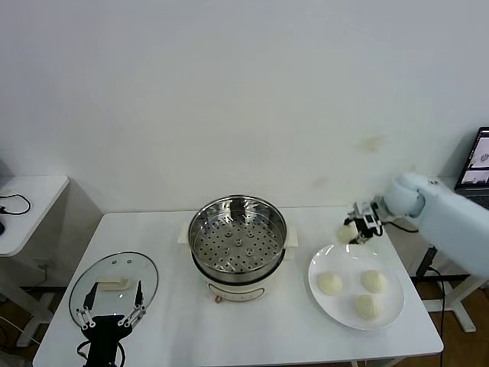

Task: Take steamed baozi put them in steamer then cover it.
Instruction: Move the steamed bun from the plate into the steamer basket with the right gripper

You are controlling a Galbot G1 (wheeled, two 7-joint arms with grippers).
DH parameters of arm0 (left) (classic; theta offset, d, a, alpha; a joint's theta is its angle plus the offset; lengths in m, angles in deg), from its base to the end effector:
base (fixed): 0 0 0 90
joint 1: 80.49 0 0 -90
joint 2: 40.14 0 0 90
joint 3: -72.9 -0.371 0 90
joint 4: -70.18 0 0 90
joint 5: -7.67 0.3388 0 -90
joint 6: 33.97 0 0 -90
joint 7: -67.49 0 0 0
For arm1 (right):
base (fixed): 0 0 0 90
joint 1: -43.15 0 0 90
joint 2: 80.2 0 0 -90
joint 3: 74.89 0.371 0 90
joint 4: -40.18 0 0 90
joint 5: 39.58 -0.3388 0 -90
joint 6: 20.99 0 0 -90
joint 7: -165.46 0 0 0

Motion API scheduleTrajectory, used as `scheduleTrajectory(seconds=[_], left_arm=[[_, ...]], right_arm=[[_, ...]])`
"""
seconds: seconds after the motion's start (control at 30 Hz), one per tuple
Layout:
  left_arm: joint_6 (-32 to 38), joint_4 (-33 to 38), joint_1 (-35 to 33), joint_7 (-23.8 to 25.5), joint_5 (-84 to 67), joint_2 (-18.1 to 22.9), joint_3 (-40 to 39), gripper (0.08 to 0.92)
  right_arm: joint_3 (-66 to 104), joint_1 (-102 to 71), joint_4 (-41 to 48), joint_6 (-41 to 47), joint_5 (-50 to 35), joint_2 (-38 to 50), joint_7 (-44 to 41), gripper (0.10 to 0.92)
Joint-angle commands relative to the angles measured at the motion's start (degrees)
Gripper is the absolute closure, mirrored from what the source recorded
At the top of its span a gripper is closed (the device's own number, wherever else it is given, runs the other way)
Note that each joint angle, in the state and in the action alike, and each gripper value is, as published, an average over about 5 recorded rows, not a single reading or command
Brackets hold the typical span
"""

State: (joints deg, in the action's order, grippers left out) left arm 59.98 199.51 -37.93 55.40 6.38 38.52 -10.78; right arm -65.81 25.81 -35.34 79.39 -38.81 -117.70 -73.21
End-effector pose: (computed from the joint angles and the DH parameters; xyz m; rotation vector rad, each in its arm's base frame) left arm 0.0675 0.0590 -0.2917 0.2306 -3.0765 -0.3099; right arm 0.5256 -0.1643 -0.1099 1.2497 -1.5255 1.5487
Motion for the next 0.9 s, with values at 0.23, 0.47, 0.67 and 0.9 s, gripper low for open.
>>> scheduleTrajectory(seconds=[0.23, 0.47, 0.67, 0.9], left_arm=[[-0.09, -0.46, 0.46, 0.06, -1.90, -0.28, 0.78, 0.177], [-0.14, -0.90, 1.01, 0.29, -2.45, -0.55, 2.15, 0.177], [-0.14, -0.88, 1.37, 0.51, -2.18, -0.56, 2.74, 0.177], [0.24, -0.89, 1.19, 0.58, -1.55, -0.64, 3.92, 0.177]], right_arm=[[-14.66, 24.70, -2.21, 0.19, -14.85, -11.21, 2.04, 0.448], [-17.65, 26.56, 0.14, -2.74, -17.26, -21.80, 3.65, 0.448], [-20.36, 24.67, 3.08, -7.90, -14.49, -30.60, 4.36, 0.448], [-22.38, 21.12, 5.44, -16.30, -6.92, -36.56, 3.66, 0.448]])
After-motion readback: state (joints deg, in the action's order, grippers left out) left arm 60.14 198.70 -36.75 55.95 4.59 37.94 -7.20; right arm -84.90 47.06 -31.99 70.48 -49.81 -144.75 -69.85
